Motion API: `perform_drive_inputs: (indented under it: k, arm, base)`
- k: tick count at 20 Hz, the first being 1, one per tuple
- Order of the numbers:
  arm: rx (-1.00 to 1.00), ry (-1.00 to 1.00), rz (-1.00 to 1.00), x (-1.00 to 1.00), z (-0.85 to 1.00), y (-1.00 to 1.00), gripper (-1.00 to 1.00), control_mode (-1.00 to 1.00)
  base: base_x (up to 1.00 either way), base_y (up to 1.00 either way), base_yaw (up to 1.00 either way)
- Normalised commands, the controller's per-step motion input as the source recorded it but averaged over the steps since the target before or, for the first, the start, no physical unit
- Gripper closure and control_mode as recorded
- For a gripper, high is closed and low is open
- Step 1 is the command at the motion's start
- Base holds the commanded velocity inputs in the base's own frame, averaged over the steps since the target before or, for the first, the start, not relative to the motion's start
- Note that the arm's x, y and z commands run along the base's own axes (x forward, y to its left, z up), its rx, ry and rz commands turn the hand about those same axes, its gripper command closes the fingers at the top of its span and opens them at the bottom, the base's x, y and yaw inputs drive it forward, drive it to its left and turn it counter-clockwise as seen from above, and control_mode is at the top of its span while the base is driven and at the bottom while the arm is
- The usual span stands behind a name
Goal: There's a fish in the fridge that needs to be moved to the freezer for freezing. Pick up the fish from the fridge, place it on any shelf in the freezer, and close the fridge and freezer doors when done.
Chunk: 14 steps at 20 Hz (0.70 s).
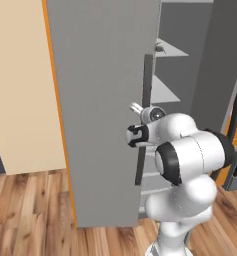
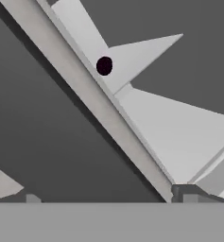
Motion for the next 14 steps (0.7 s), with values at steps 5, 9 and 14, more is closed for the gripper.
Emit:
perform_drive_inputs:
  k: [5, 9, 14]
  arm:
    - [0.00, 0.00, 0.00, 0.75, 0.00, 0.00, -1.00, -1.00]
    - [0.00, 0.00, 0.00, 0.68, 0.00, 0.00, -1.00, -1.00]
    - [0.00, 0.00, 0.00, 0.69, 0.00, 0.00, -1.00, -1.00]
  base:
    - [0.00, 0.00, 0.00]
    - [0.00, 0.00, 0.00]
    - [0.00, 0.00, 0.00]
